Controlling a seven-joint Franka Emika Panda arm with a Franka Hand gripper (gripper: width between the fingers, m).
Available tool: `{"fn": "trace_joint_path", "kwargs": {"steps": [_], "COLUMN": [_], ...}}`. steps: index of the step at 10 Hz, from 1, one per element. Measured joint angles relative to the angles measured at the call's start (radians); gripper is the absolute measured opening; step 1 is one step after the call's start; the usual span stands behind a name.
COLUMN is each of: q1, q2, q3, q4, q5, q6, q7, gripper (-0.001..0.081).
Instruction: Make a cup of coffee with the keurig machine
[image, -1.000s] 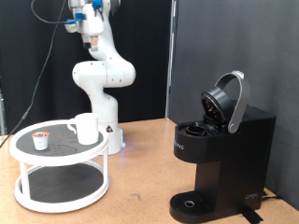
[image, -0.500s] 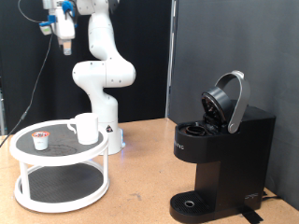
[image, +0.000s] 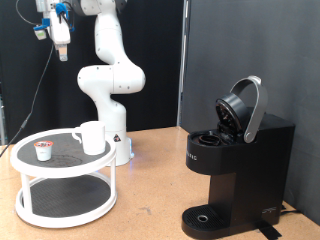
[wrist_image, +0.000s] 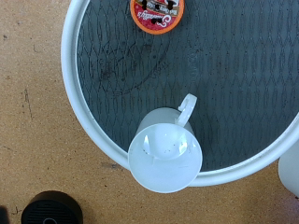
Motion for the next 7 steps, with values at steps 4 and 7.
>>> {"fn": "trace_joint_path", "kwargs": {"steps": [4,7], "q1": [-0.010,-0.014], "q2": [0.029,0.089], "q3": [-0.050,-0.096], "q4": [-0.076,-0.140], "q5": [-0.067,-0.125], "q6": [0.118,0.270], "q7": [-0.010,-0.010], "gripper": [0.0734,0.0734]}}
